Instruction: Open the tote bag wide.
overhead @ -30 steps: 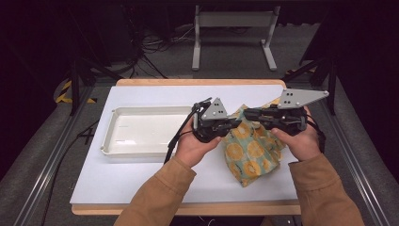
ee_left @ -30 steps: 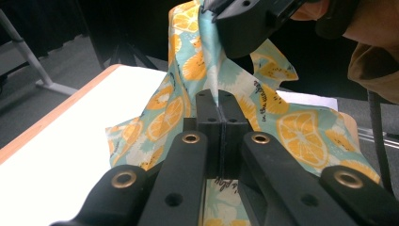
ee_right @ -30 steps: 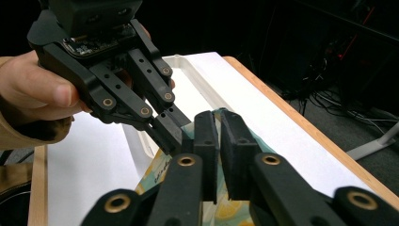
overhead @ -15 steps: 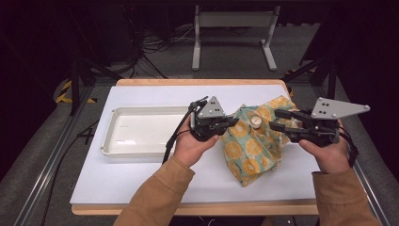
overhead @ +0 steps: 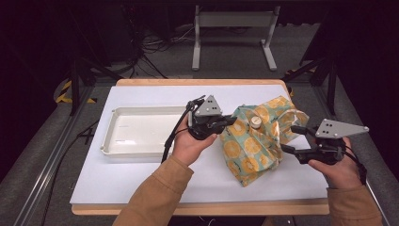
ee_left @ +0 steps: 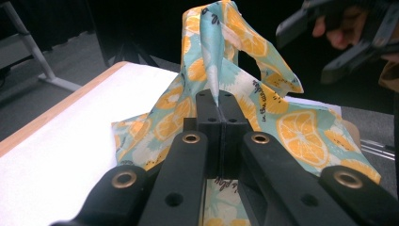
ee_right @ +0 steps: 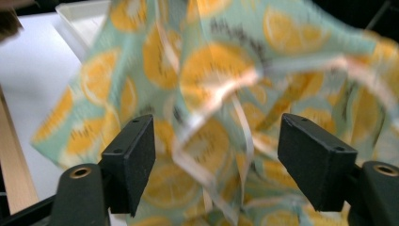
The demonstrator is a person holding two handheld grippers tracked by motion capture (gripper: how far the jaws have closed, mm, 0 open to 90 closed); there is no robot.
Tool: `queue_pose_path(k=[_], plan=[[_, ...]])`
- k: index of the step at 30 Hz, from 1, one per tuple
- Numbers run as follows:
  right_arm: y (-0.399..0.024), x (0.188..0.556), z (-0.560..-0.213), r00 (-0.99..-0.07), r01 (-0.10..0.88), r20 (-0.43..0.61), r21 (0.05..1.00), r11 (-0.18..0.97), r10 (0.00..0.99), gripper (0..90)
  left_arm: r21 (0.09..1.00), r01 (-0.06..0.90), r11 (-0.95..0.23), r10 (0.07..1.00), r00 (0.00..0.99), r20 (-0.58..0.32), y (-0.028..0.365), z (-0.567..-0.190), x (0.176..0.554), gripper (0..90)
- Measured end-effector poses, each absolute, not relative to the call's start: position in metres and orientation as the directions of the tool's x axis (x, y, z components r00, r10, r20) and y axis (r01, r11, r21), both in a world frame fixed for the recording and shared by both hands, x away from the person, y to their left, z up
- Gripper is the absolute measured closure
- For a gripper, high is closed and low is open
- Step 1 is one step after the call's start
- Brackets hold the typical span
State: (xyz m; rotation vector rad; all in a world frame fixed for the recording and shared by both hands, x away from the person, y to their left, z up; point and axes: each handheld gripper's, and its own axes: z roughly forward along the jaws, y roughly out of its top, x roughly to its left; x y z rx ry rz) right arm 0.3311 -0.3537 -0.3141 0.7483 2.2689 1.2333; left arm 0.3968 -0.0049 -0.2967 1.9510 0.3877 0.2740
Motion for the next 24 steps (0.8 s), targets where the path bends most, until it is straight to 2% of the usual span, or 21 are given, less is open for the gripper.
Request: queue_pose_path(k=[7, 24], plan=[[-0.362, 0.335, -0.347, -0.739, 0.302, -0.118, 0.822, 0.483, 0.663, 24.4, 0.918, 0.148, -0.367, 0.393, 0.919, 0.009, -0.003, -0.297, 0.397, 89.9], [-0.346, 0.347, -0.379, -0.717, 0.294, -0.221, 0.764, 0.574, 0.661, 21.6, 0.917, 0.143, -0.372, 0.381, 0.924, 0.011, -0.005, -0.297, 0.395, 89.8]])
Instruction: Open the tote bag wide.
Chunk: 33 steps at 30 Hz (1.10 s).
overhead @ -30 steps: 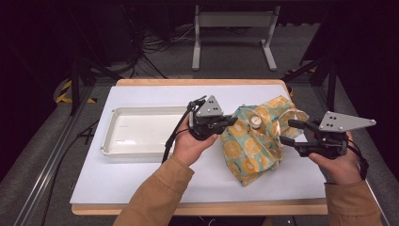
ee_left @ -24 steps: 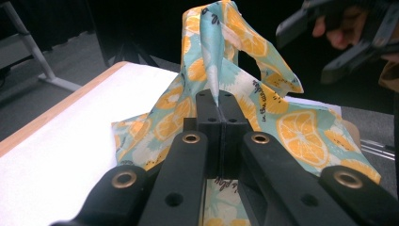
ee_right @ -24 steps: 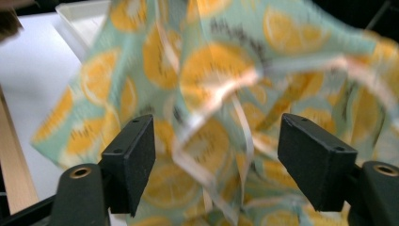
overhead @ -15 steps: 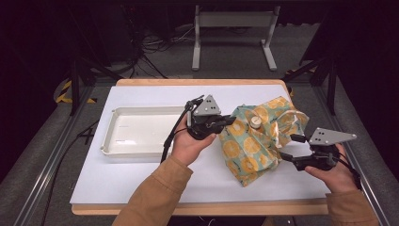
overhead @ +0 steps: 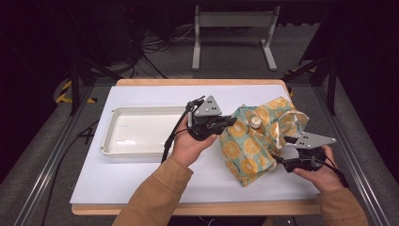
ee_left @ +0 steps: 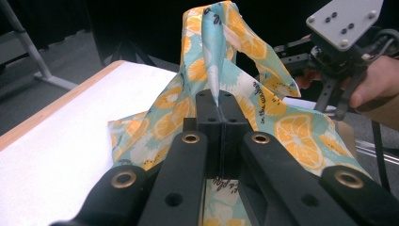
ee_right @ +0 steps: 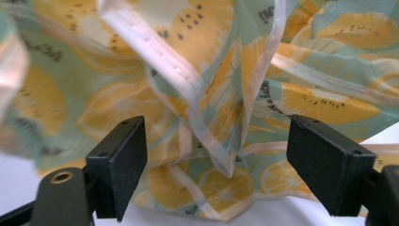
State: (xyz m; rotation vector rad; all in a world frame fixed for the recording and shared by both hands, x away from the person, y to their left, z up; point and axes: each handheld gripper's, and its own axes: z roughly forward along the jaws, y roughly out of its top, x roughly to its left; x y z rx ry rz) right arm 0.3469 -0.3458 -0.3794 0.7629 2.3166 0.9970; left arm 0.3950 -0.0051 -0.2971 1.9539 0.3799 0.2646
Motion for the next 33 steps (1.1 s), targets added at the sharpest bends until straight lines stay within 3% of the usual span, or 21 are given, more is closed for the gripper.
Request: queue_pose_path(k=[7, 11, 14, 15, 17, 21, 26, 33], plan=[[-0.343, 0.352, -0.378, -0.686, 0.281, -0.231, 0.79, 0.545, 0.69, 28.2, 0.916, 0.144, -0.374, 0.373, 0.928, 0.006, -0.007, -0.298, 0.393, 89.7], [-0.342, 0.355, -0.378, -0.677, 0.278, -0.235, 0.795, 0.539, 0.697, 42.3, 0.917, 0.142, -0.373, 0.371, 0.929, 0.007, -0.007, -0.298, 0.393, 89.6], [-0.343, 0.354, -0.375, -0.676, 0.263, -0.234, 0.809, 0.525, 0.699, 60.8, 0.917, 0.141, -0.373, 0.37, 0.929, 0.008, -0.007, -0.298, 0.392, 89.5], [-0.343, 0.354, -0.375, -0.676, 0.263, -0.234, 0.809, 0.525, 0.699, 60.8, 0.917, 0.141, -0.373, 0.37, 0.929, 0.008, -0.007, -0.298, 0.392, 89.4], [-0.345, 0.353, -0.373, -0.679, 0.253, -0.227, 0.821, 0.513, 0.698, 71.5, 0.916, 0.14, -0.377, 0.372, 0.928, 0.011, -0.006, -0.298, 0.393, 89.4], [-0.349, 0.349, -0.366, -0.675, 0.249, -0.215, 0.833, 0.493, 0.706, 84.0, 0.914, 0.14, -0.382, 0.375, 0.927, 0.015, -0.005, -0.299, 0.392, 89.1], [-0.352, 0.344, -0.357, -0.67, 0.228, -0.217, 0.85, 0.475, 0.71, 89.1, 0.913, 0.15, -0.38, 0.378, 0.926, 0.005, -0.006, -0.299, 0.391, 88.8], [-0.354, 0.335, -0.326, -0.675, 0.168, -0.198, 0.897, 0.409, 0.711, 89.6, 0.909, 0.146, -0.39, 0.368, 0.93, 0.009, -0.007, -0.301, 0.392, 85.9]])
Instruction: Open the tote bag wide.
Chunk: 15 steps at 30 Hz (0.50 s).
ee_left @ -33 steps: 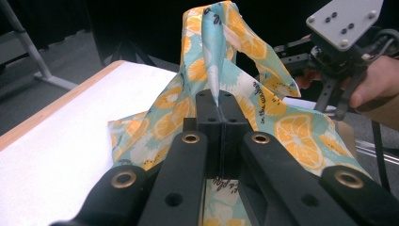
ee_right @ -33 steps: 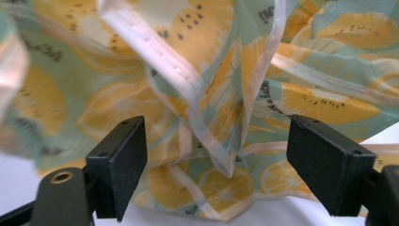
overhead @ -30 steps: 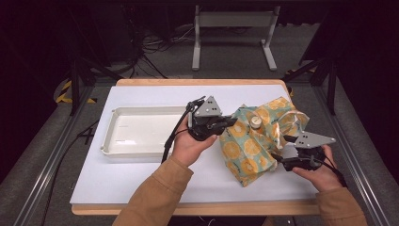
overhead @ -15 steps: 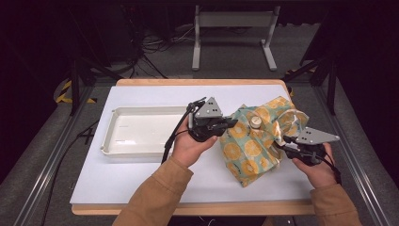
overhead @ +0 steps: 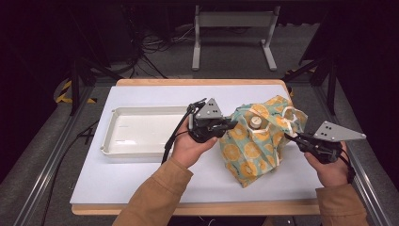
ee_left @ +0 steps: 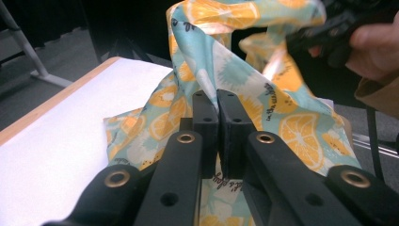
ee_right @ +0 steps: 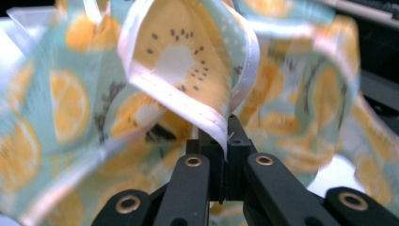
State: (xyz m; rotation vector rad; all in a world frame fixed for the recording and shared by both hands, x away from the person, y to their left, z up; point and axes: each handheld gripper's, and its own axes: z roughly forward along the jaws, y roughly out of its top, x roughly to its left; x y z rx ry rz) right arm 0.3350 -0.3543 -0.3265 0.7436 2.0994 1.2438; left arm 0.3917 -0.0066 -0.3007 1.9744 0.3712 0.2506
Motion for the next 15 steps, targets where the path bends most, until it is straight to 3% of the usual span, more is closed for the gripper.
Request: queue_pose_path(k=[11, 15], plan=[[-0.333, 0.335, -0.292, -0.683, 0.084, -0.229, 0.919, 0.385, 0.694, 89.6, 0.907, 0.138, -0.398, 0.351, 0.936, 0.011, -0.009, -0.304, 0.389, 75.9], [-0.323, 0.338, -0.285, -0.689, 0.061, -0.231, 0.926, 0.372, 0.687, 89.6, 0.905, 0.119, -0.408, 0.34, 0.94, 0.03, -0.013, -0.304, 0.385, 67.8]])
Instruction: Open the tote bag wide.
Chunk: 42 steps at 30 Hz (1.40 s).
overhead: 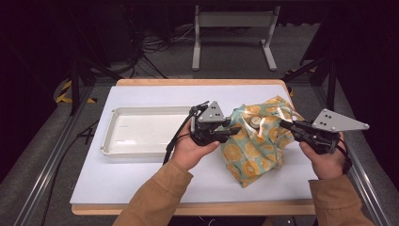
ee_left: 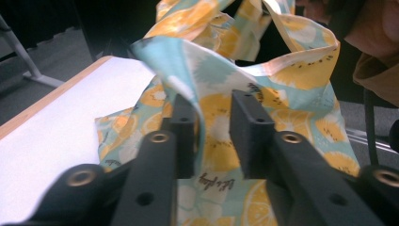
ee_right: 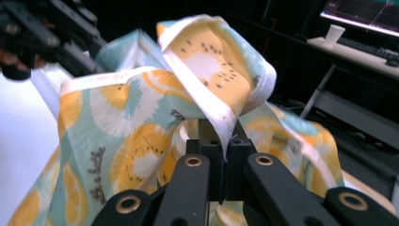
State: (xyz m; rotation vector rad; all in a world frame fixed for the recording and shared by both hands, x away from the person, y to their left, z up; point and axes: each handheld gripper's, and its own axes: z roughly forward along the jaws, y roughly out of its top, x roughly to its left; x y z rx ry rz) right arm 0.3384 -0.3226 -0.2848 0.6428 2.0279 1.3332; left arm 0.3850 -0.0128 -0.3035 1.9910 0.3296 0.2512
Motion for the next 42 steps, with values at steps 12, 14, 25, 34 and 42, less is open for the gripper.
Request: queue_pose_path(k=[12, 14, 25, 34, 42], plan=[[-0.285, 0.35, -0.27, -0.739, 0.004, -0.242, 0.932, 0.364, 0.628, 89.5, 0.899, 0.082, -0.431, 0.298, 0.953, 0.056, -0.021, -0.304, 0.378, 50.0], [-0.28, 0.353, -0.27, -0.75, 0.011, -0.229, 0.934, 0.358, 0.62, 89.5, 0.899, 0.076, -0.432, 0.294, 0.954, 0.06, -0.022, -0.305, 0.378, 47.1], [-0.259, 0.361, -0.274, -0.809, 0.032, -0.19, 0.93, 0.365, 0.556, 89.3, 0.9, 0.053, -0.432, 0.288, 0.954, 0.082, -0.026, -0.307, 0.378, 36.4], [-0.242, 0.365, -0.281, -0.849, 0.04, -0.178, 0.917, 0.398, 0.497, 88.9, 0.895, 0.051, -0.442, 0.302, 0.949, 0.095, -0.028, -0.308, 0.378, 43.2], [-0.238, 0.366, -0.283, -0.86, 0.041, -0.166, 0.92, 0.389, 0.483, 88.1, 0.895, 0.058, -0.443, 0.335, 0.936, 0.105, -0.022, -0.31, 0.379, 68.1]])
